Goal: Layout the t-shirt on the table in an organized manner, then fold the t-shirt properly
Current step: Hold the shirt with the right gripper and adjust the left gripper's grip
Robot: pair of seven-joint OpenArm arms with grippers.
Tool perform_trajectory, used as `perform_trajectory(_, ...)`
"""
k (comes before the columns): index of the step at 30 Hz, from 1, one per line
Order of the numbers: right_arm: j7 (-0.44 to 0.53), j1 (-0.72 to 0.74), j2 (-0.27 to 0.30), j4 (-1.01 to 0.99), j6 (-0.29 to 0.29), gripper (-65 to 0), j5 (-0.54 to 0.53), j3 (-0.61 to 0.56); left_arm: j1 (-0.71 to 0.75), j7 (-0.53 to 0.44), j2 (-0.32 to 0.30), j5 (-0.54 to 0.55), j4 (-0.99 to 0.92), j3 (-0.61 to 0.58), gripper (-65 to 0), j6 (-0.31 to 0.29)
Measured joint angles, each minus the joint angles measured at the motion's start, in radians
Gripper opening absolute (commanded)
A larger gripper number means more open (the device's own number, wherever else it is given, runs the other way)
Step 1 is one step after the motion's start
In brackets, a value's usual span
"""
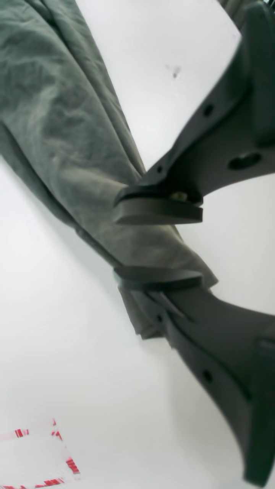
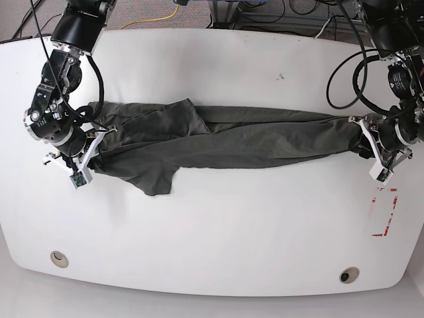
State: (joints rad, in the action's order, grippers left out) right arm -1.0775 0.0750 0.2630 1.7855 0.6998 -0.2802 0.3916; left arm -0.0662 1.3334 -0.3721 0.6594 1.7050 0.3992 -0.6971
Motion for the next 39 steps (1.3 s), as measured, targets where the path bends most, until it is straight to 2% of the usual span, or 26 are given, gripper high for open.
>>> perform_trajectory(4, -0.001, -0.012, -0.001, 0.0, 0.0, -58.5, 0.0, 0.0, -0.002, -0.018, -0.001, -0.039, 0.0, 0.0, -47.2, 0.0)
perform_trajectory(10, 0.002, -0.012, 0.0, 0.0, 0.0, -58.5, 0.0, 0.0, -0.039, -0.013, 0.003, -0.042, -0.001, -0.001, -45.8, 0.0)
perform_trajectory(17, 0.002, -0.011, 0.0, 0.0, 0.0, -58.5, -0.001, 0.0, -0.171, -0.023, 0.05, -0.036, -0.062, 0.021, -24.9, 0.0)
perform_trajectory(20, 0.002, -0.012, 0.0, 0.0, 0.0, -58.5, 0.001, 0.0, -0.199, 0.013, 0.075, -0.031, -0.102, 0.048, -20.4, 0.0)
perform_trajectory(33, 0.0, -0.012, -0.003, 0.0, 0.0, -58.5, 0.0, 0.0, -0.167, 0.067, 0.069, -0.032, -0.193, 0.159, -20.3, 0.0)
perform_trajectory(39, 0.0, -0.012, -0.029, 0.0, 0.0, -58.5, 0.003, 0.0, -0.138, 0.08, 0.062, -0.051, -0.295, 0.202, -20.4, 0.0)
